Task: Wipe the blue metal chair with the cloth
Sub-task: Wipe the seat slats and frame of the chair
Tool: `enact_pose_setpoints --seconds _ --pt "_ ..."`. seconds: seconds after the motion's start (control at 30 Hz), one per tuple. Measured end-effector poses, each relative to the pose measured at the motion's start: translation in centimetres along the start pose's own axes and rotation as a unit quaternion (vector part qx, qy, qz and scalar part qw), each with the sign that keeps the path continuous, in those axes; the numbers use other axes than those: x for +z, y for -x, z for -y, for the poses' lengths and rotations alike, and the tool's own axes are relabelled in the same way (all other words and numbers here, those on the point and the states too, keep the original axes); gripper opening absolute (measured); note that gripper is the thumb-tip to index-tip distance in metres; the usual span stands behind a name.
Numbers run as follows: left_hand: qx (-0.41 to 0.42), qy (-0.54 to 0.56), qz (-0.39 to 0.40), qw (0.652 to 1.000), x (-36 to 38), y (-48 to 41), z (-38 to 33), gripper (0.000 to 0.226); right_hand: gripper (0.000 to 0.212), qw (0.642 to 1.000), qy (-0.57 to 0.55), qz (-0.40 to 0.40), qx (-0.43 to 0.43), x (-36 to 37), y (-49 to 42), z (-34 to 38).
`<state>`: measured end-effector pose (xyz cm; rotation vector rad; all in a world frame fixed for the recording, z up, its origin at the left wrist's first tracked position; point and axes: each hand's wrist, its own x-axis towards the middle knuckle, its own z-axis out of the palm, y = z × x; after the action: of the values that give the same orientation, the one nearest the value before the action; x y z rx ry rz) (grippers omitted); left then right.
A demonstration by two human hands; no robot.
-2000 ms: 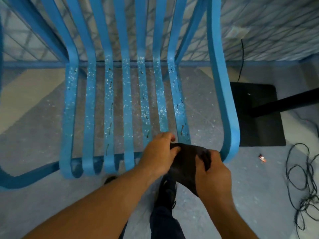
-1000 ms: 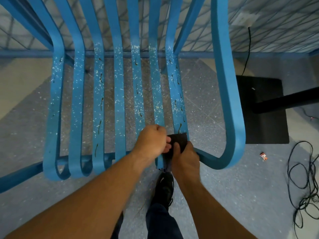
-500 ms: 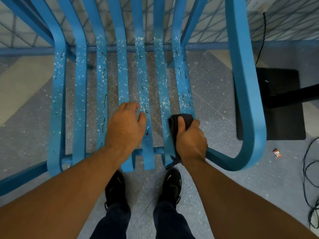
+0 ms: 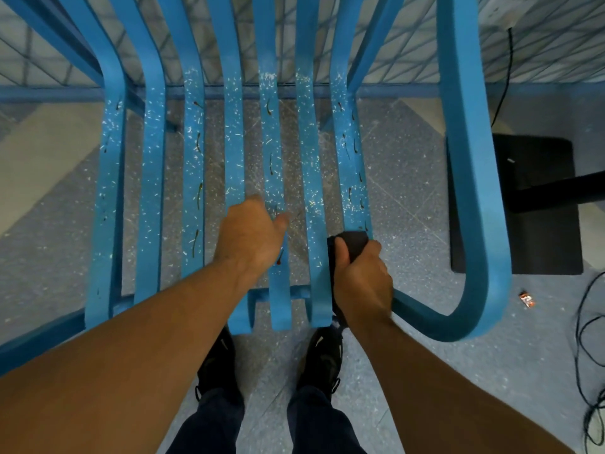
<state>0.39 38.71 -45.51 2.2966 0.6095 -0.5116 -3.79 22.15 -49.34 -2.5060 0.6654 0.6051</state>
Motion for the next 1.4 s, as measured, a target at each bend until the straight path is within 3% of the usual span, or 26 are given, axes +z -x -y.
enact_pose_setpoints --seconds 0.1,0.23,0.37,0.53,0.73,1.0,1.1,1.23,1.4 --pt "-0.019 -0.012 0.011 1.0 0.5 0.0 -0.2 0.035 0.065 0.999 0.028 -0.019 0.032 -0.5 -1.2 1.5" --pt "-0.017 -0.032 0.006 0.999 0.8 -0.1 -0.4 0.04 0.07 0.998 0.003 -0.036 0.049 -0.8 -2.8 2.6" --pt "-0.001 -0.041 0.018 0.999 0.5 -0.5 -0.7 0.046 0.056 0.998 0.024 -0.049 -0.032 -0.5 -1.9 2.1" --pt "-0.001 -0.045 0.035 0.998 -0.1 -2.1 -1.8 0.046 0.066 0.994 0.033 -0.032 -0.103 0.6 1.3 -1.0" --pt "-0.011 -0.059 0.013 0.998 1.0 -2.7 -1.7 0.029 0.055 0.999 0.039 0.01 0.005 -0.3 -1.5 1.2" --pt "-0.008 -0.082 0.016 0.996 1.4 -3.3 -1.4 0.027 0.067 0.998 0.03 -0.053 -0.005 -1.2 -6.8 6.1" --pt "-0.014 -0.082 0.029 0.996 1.2 -3.5 -1.6 0.025 0.056 0.994 0.023 -0.085 -0.063 -1.0 -7.3 6.7" --pt "-0.03 -0.071 0.034 0.996 1.1 -3.7 -1.8 0.021 0.057 0.988 0.031 -0.052 -0.144 -0.8 -4.8 4.6" --pt "-0.039 -0.05 0.04 0.997 0.9 -3.7 -1.9 0.025 0.061 0.997 -0.002 -0.02 -0.074 -0.2 -1.2 1.5"
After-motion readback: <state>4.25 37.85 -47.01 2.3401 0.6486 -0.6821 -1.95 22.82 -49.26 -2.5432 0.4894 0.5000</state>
